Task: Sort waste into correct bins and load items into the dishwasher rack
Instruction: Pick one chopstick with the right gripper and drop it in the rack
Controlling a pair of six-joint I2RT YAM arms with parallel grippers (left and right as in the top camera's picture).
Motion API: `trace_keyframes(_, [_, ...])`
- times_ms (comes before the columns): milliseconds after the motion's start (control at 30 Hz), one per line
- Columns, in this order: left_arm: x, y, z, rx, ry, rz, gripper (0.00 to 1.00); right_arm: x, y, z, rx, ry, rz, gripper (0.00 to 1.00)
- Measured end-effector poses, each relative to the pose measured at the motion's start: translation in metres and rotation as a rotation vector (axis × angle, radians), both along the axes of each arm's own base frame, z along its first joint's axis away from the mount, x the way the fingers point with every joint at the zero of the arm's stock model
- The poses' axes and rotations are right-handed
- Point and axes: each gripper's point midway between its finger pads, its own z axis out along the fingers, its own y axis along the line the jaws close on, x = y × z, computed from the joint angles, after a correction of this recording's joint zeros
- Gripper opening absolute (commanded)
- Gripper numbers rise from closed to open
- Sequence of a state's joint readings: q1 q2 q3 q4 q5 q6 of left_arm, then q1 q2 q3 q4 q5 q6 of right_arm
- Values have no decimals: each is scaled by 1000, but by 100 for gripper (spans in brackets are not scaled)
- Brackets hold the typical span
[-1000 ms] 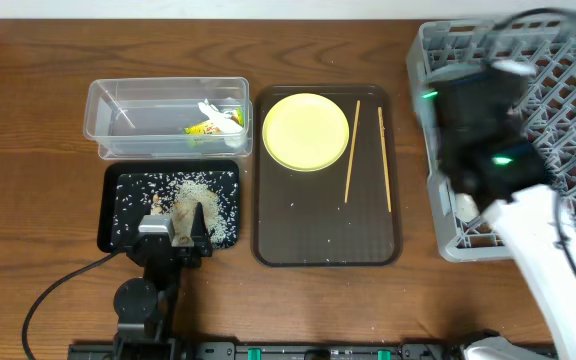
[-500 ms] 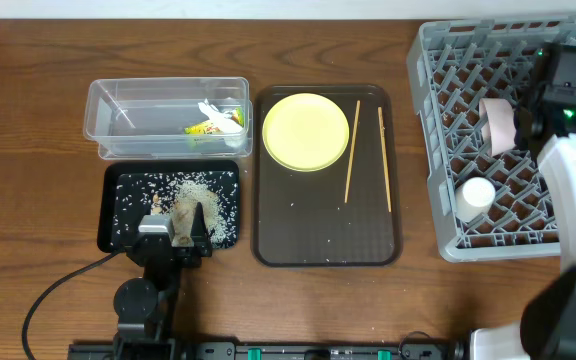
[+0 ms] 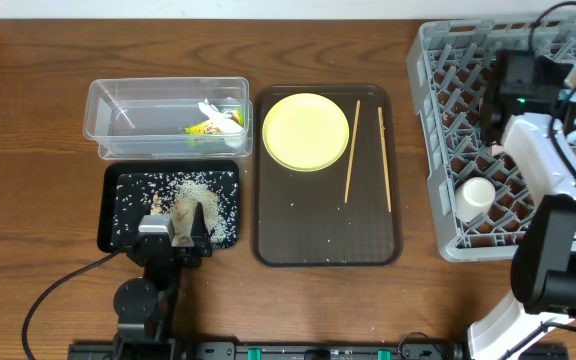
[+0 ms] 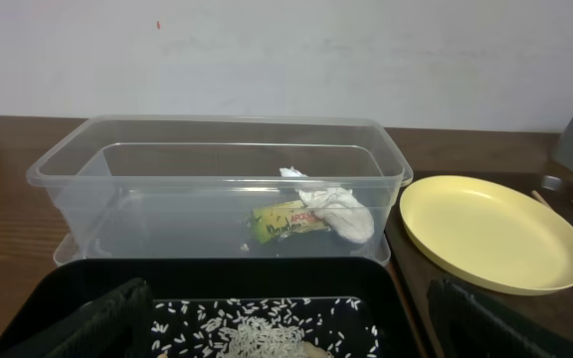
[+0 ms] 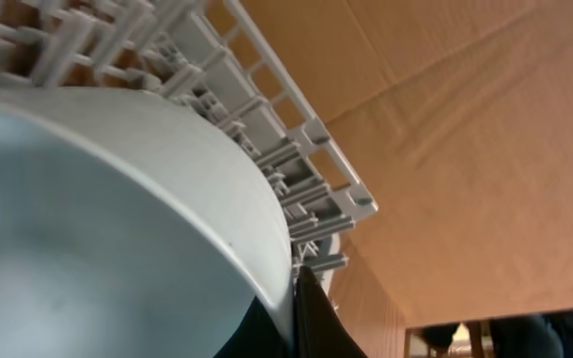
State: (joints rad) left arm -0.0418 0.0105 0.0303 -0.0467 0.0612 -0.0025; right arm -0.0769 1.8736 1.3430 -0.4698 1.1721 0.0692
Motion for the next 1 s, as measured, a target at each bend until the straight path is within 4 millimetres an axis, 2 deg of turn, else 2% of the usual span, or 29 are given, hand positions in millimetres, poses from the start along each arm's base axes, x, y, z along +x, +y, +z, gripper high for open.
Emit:
trace_keyframes(67, [0,0,0,0,0,0,90,6,13,-1,1,13,36,33])
trace_keyframes(167, [0,0,0,0,0,0,90,14,33,-3,6,30,92,54])
trace_keyframes(233, [0,0,0,0,0,0,90,18,45,-3,5,33,122,63])
trace_keyframes(400, [0,0,0,0,0,0,90,23,66,3,28,17,184,66])
trace_keyframes(533, [0,0,0,0,0,0,90,18,89,28,114,-25,280,71])
trace_keyframes(633, [0,0,0,0,0,0,90,7,121,47,235,-52,403,71])
trace_keyframes(700, [0,0,0,0,0,0,90,-1,148,51,339,-62,488,68])
trace_keyframes(767, [0,0,0,0,0,0,90,-8,177,46,459,-56,569,65])
trace_keyframes(933, [0,0,0,0,0,0,90,-20,266,11,826,22,758,68])
trace_keyframes(1000, [0,0,0,0,0,0,90,-29,310,-1,978,72,841,67])
